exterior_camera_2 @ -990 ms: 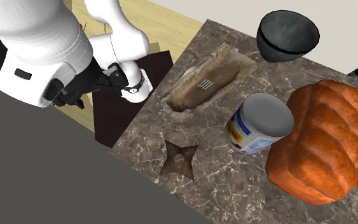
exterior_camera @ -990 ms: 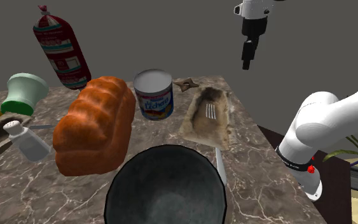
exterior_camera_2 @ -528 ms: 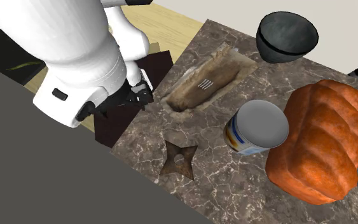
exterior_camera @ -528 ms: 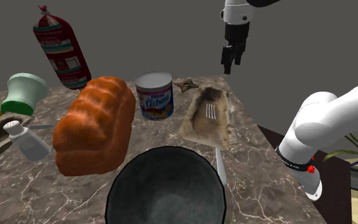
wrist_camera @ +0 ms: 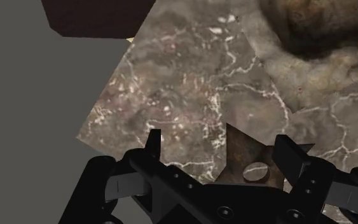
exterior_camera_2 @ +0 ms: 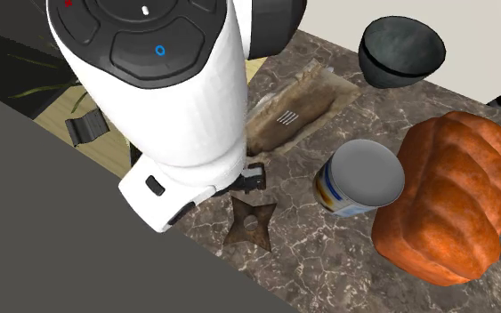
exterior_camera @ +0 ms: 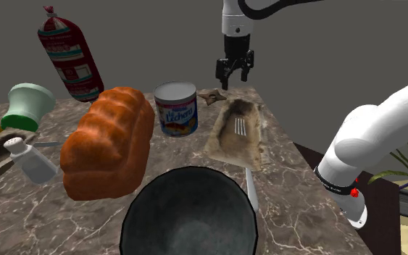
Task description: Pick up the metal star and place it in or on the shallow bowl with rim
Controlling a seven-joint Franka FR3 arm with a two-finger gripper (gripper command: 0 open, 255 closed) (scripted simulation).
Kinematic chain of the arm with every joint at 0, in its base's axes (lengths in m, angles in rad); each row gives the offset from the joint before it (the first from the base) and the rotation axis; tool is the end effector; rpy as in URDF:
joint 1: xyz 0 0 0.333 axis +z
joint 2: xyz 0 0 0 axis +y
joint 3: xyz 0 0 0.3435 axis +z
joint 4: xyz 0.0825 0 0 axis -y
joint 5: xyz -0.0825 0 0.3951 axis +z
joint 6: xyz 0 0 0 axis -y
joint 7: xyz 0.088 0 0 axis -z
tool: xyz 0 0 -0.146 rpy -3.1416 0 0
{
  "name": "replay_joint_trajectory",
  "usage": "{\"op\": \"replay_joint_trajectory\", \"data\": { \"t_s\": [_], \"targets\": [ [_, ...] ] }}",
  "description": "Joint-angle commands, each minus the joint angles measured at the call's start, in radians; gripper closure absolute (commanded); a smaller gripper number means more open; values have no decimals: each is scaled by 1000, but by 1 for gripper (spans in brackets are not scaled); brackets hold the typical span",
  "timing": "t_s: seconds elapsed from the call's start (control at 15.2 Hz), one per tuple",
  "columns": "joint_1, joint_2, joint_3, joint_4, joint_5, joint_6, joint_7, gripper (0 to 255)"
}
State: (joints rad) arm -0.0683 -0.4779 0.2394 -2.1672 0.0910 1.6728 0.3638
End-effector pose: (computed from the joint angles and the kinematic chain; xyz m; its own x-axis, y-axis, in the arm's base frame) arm 0.3961 0.0953 0.5569 0.9733 -0.2289 -0.0189 -0.2283 -0.9732 0.0276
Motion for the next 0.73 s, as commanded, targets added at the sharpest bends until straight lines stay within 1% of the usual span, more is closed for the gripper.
{"op": "replay_joint_trajectory", "data": {
  "t_s": [0.0, 0.26, 0.66],
  "targets": [
    [-10, 65, 33, 48, 8, 29, 88, 0],
    [-31, 198, 85, 151, -2, 81, 243, 0],
    [-27, 200, 89, 72, 0, 162, 243, 0]
  ]
}}
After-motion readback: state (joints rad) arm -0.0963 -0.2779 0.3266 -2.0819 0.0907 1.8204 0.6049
